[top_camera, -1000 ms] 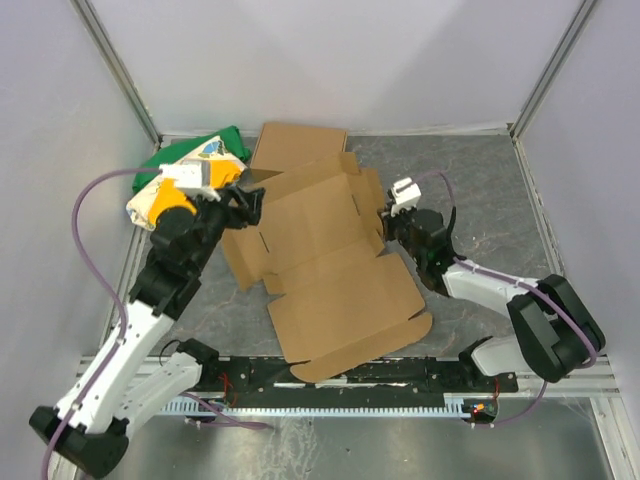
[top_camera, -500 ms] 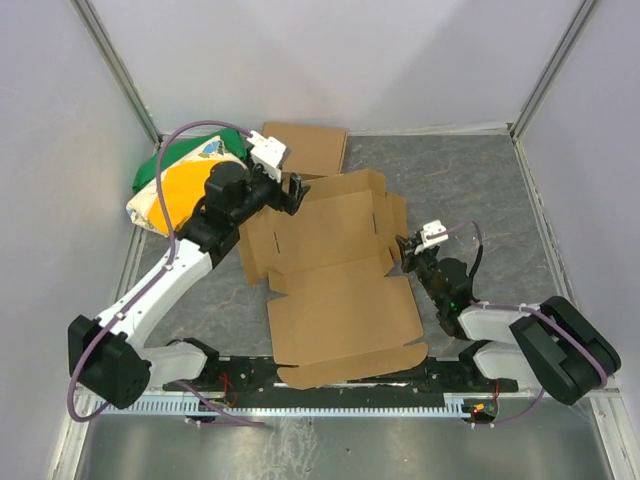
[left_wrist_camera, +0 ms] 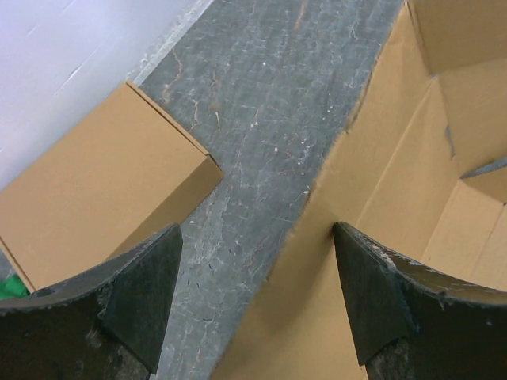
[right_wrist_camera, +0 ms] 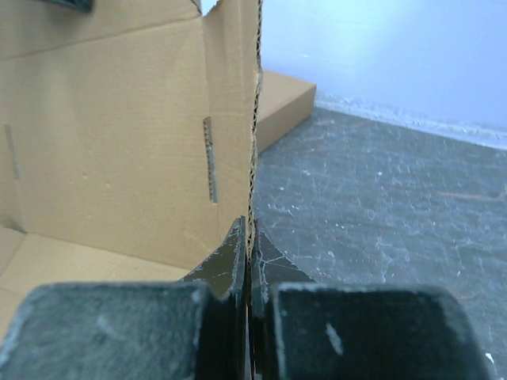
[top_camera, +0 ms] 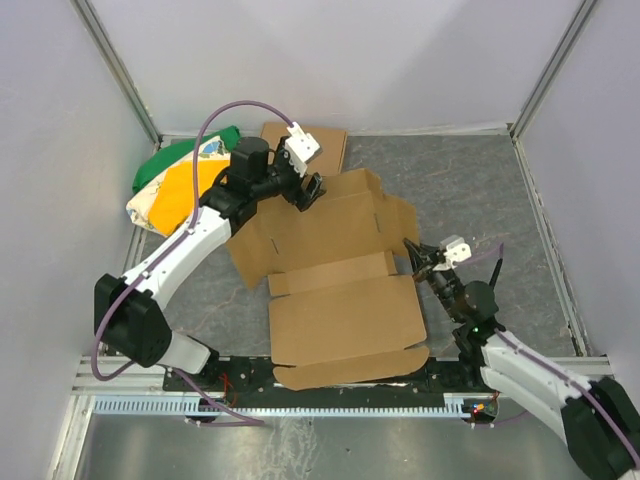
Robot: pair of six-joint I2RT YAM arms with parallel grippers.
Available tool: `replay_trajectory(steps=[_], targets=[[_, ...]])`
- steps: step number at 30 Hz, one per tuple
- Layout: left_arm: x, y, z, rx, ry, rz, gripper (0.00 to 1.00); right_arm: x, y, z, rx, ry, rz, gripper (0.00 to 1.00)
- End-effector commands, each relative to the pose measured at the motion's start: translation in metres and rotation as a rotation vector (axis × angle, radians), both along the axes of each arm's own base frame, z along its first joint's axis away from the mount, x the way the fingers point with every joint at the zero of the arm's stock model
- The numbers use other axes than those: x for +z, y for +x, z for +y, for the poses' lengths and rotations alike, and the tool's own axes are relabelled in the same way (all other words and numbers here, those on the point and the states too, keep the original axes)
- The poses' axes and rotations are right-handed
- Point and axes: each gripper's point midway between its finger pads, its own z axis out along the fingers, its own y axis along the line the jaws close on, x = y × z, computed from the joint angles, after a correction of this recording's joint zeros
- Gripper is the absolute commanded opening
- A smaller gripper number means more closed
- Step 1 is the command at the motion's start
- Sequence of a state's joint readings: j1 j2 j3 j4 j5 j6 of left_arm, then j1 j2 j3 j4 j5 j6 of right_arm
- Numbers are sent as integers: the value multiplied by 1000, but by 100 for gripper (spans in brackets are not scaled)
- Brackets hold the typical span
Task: Fold the paper box
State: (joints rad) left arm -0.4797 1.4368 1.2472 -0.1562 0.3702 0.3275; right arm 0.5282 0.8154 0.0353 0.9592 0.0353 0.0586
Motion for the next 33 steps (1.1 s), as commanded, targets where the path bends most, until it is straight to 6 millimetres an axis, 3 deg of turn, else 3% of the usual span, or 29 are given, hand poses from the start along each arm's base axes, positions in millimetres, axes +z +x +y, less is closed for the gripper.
replay_trajectory(steps=[1, 3, 5, 9, 12, 15, 17, 21, 22, 26, 33], targets=[[16, -1, -12, -111, 35, -47, 83, 5, -11, -2, 21, -27, -5, 2], [13, -8, -18, -171, 41, -15, 81, 8, -12, -9, -8, -16, -15, 2], [5, -22, -25, -240, 38, 45, 70, 8, -11, -7, -3, -17, -7, 2], [-6, -38, -30, -285, 37, 111, 21, -5, -4, -1, 8, -29, 61, 2], [-16, -35, -24, -200, 78, 125, 4, -15, 1, 6, 20, -33, 127, 6], [-26, -38, -22, -159, 129, 131, 3, -18, 3, 14, 50, -26, 174, 16], [-32, -41, -22, -138, 156, 126, 3, -19, 4, 16, 52, -14, 216, 37], [-28, -46, -25, -103, 146, 80, 3, -15, 2, 15, 32, 17, 321, 96], [-25, -48, -24, -93, 141, 46, 3, -13, 1, 13, 18, 36, 342, 100], [-14, -54, -15, -41, 115, -103, 3, 0, -11, 0, -25, 93, 384, 99], [10, -87, -12, -46, 75, -291, 3, 29, -27, -35, -174, 70, 482, 99]])
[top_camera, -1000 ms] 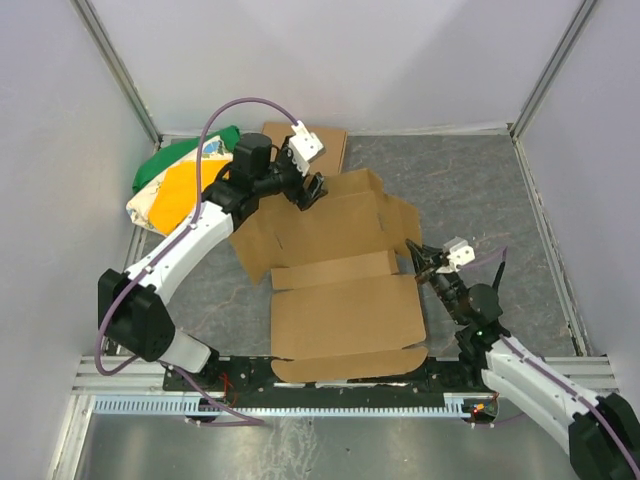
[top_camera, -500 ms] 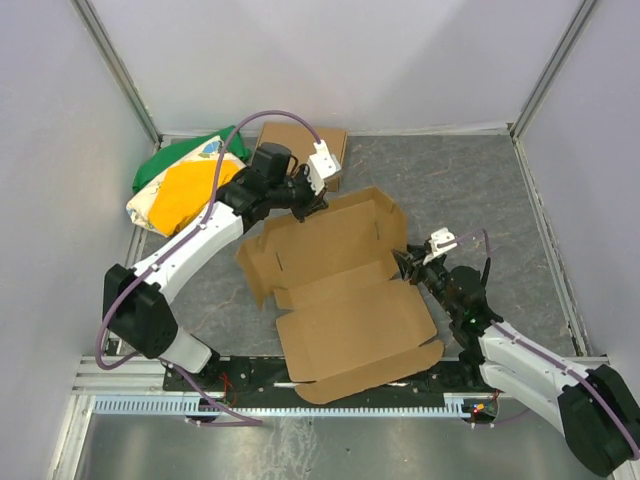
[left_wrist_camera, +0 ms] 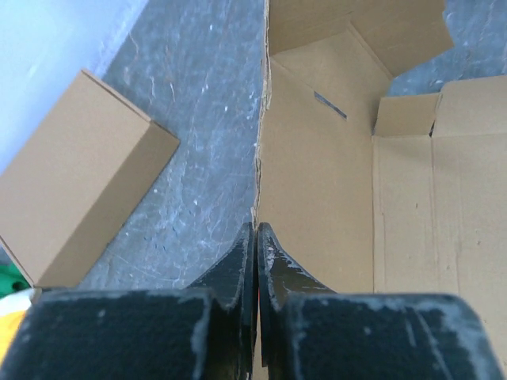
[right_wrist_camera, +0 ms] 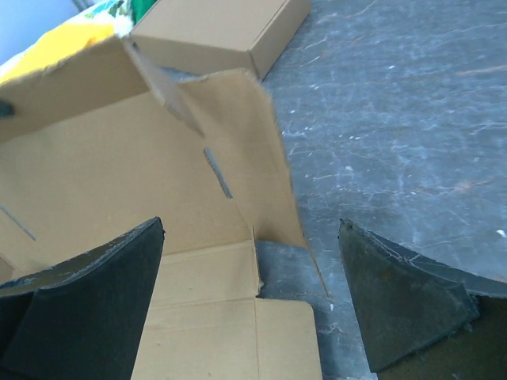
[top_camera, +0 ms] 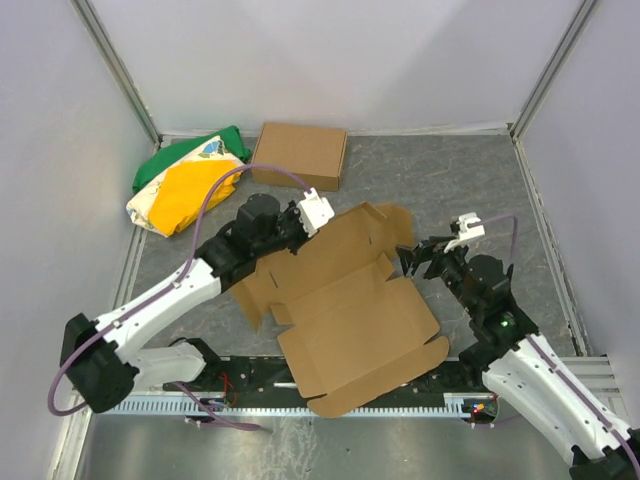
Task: Fold the paper box
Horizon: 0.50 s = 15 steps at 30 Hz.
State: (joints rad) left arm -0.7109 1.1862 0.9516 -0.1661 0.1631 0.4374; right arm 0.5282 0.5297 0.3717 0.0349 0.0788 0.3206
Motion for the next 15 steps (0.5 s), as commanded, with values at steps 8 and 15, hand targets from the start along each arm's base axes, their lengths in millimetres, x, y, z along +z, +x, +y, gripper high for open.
replay_trajectory(steps=[8, 15], targets=[[38, -25, -9, -50, 2, -268, 3, 48, 6, -37, -180, -104, 168, 100], [29, -37, -14, -106, 81, -312, 3, 87, 43, -56, -321, -93, 224, 100]])
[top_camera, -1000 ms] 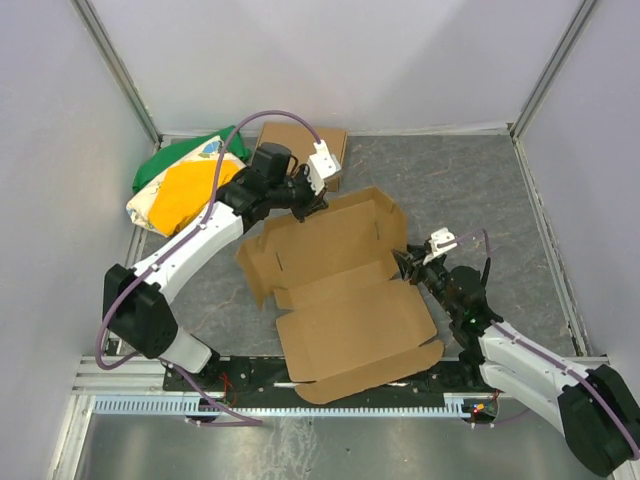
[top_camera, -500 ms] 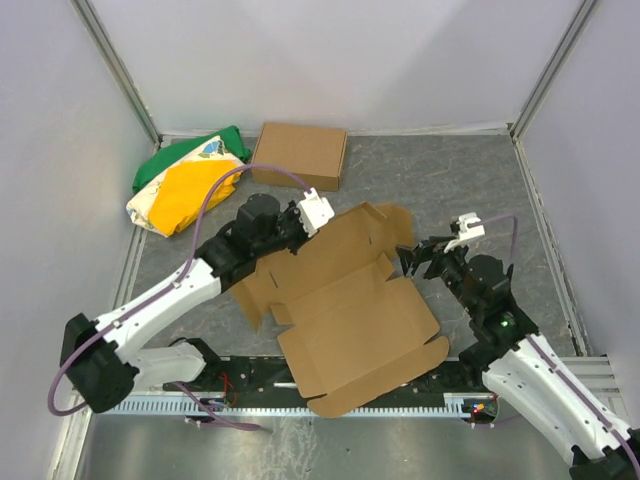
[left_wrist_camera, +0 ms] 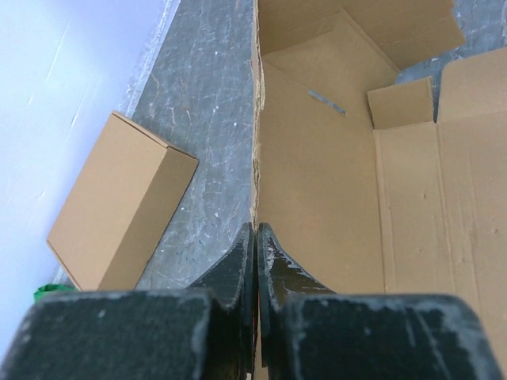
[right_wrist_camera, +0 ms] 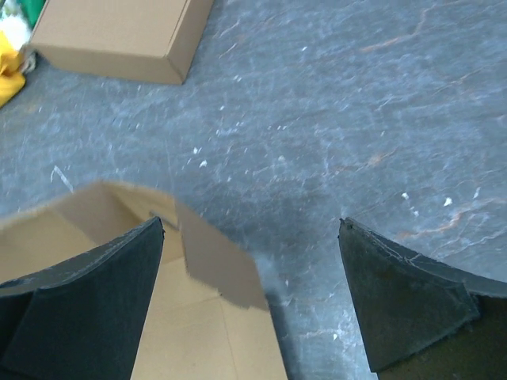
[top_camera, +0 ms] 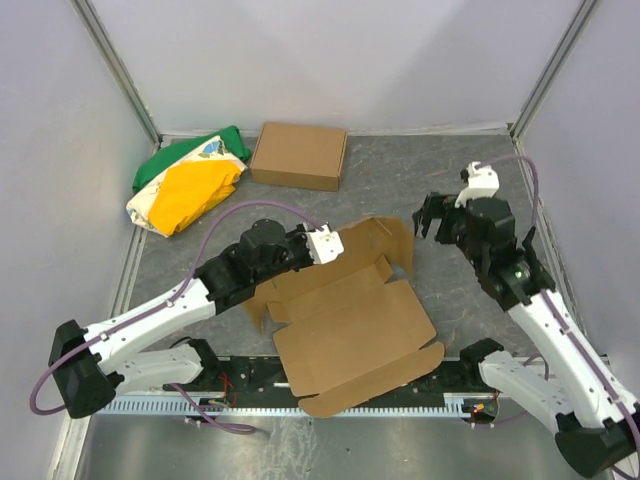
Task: Fold the paper box
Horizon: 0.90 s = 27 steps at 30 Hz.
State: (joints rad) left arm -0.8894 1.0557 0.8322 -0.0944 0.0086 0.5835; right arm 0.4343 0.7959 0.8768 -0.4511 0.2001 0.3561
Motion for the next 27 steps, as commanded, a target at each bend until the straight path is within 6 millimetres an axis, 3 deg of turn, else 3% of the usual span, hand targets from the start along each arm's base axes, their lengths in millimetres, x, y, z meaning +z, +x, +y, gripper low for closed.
replay_trajectory(steps=[1, 5, 7, 9, 12, 20, 24, 27], targets=[[19, -1, -7, -38, 29, -107, 3, 28, 25, -24, -144, -6, 18, 99], [9, -9, -18, -78, 87, -117, 3, 15, 54, -62, -299, -65, 93, 99], [7, -10, -21, -88, 99, -118, 3, -11, 71, -72, -313, -77, 145, 99], [7, -14, -25, -107, 96, -112, 3, -52, 82, -67, -237, -48, 248, 98], [2, -21, -28, -130, 104, -105, 3, -86, 78, -48, -109, 15, 272, 95], [-10, -21, -28, -129, 140, -104, 3, -116, 41, -19, 106, 118, 169, 91], [-15, -26, -30, -145, 158, -110, 3, -107, 26, 3, 214, 209, 162, 89], [-23, -33, -30, -158, 190, -124, 3, -89, 20, 7, 230, 234, 147, 88]])
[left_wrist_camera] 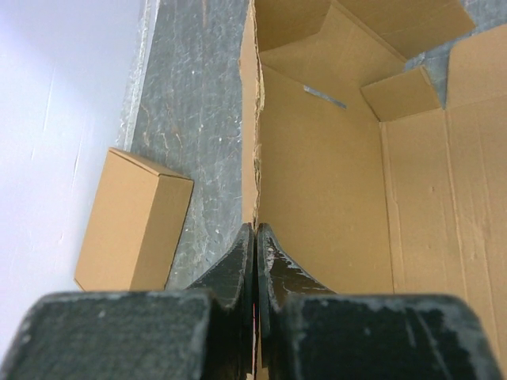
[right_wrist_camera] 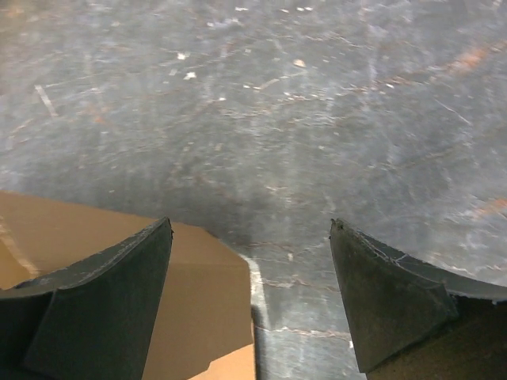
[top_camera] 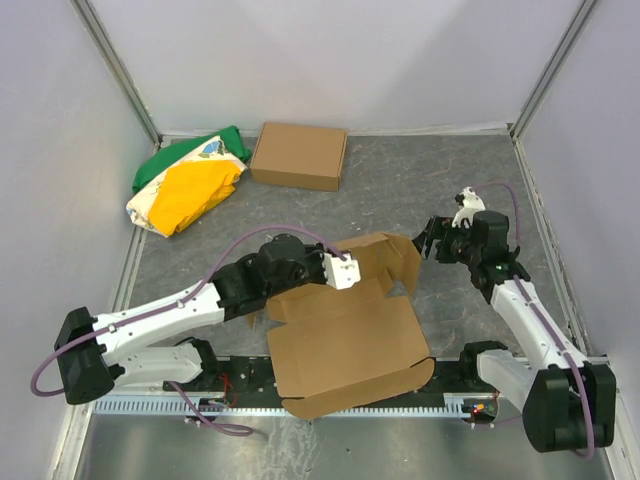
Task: Fold the paper box
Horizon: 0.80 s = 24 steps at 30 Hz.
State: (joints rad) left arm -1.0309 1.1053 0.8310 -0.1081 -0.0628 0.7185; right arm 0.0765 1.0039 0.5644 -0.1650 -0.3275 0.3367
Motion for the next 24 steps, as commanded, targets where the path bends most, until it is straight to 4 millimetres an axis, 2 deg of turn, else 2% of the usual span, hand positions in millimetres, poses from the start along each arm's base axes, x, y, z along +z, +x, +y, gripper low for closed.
replay_trajectory(steps=[1, 6, 8, 11, 16, 24], targets=[[-7, -10, -3, -43, 49, -43, 3, 54, 1, 19, 87, 92, -134, 88], [-11, -15, -1, -48, 65, -46, 3, 95, -15, 17, 88, 84, -161, 88], [-14, -15, -2, -48, 78, -39, 3, 105, -21, 17, 102, 79, -157, 88], [-19, -17, -2, -49, 104, -20, 3, 106, -28, 22, 141, 85, -118, 87], [-26, -19, -2, -48, 131, -12, 3, 95, -32, 17, 126, 61, -97, 87], [-29, -19, -1, -32, 147, -6, 3, 102, -48, 32, 223, 110, -96, 84]])
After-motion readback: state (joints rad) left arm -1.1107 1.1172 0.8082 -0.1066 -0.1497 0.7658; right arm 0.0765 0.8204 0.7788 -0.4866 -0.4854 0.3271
